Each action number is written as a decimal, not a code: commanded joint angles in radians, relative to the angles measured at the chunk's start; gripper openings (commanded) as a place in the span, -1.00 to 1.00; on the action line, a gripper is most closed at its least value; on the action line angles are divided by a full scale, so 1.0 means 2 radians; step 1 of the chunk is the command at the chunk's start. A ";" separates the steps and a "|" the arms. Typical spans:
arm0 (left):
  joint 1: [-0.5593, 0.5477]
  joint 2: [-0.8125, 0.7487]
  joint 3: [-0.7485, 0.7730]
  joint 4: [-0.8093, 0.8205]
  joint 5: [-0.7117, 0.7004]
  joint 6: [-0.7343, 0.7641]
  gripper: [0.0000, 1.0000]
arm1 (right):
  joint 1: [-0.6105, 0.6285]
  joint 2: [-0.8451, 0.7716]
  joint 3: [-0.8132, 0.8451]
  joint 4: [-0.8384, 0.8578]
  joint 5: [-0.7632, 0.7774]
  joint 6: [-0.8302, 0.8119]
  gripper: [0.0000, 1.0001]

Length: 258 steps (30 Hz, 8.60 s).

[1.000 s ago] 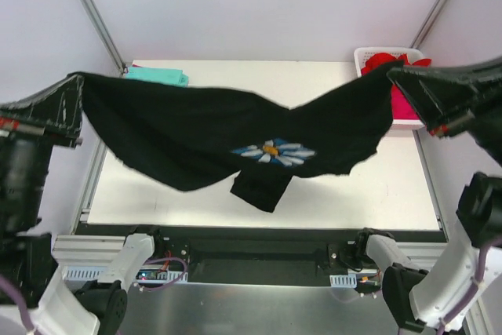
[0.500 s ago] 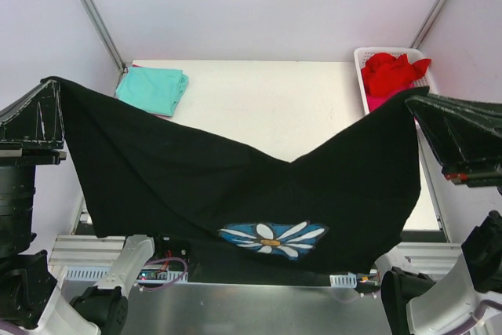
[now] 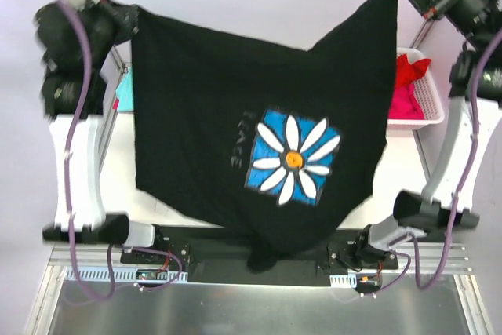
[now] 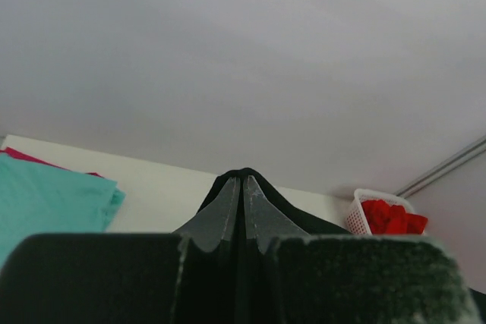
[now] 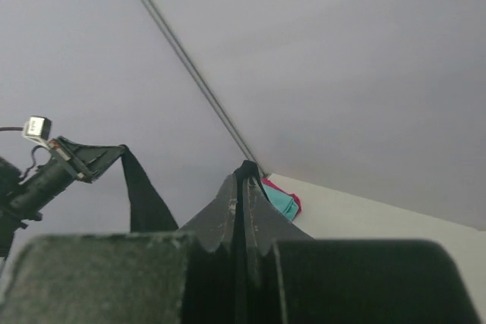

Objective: Fold and stack the t-shirts

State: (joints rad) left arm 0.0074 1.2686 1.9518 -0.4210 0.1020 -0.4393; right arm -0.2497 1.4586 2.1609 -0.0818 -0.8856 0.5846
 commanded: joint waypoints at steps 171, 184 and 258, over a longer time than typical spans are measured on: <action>-0.014 -0.301 -0.184 0.008 -0.049 0.116 -1.00 | 0.041 -0.130 0.088 -0.063 0.134 -0.177 -0.99; -0.014 -0.213 -0.184 0.060 -0.038 0.101 -1.00 | 0.036 -0.060 0.082 -0.026 0.126 -0.167 -0.99; -0.013 0.157 -0.009 0.145 0.043 0.036 -1.00 | 0.004 0.208 0.127 0.210 0.093 -0.007 -0.99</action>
State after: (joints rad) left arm -0.0200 1.4773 1.7420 -0.2504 0.1558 -0.3504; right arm -0.2359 1.8034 2.2715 0.1722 -0.7231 0.5079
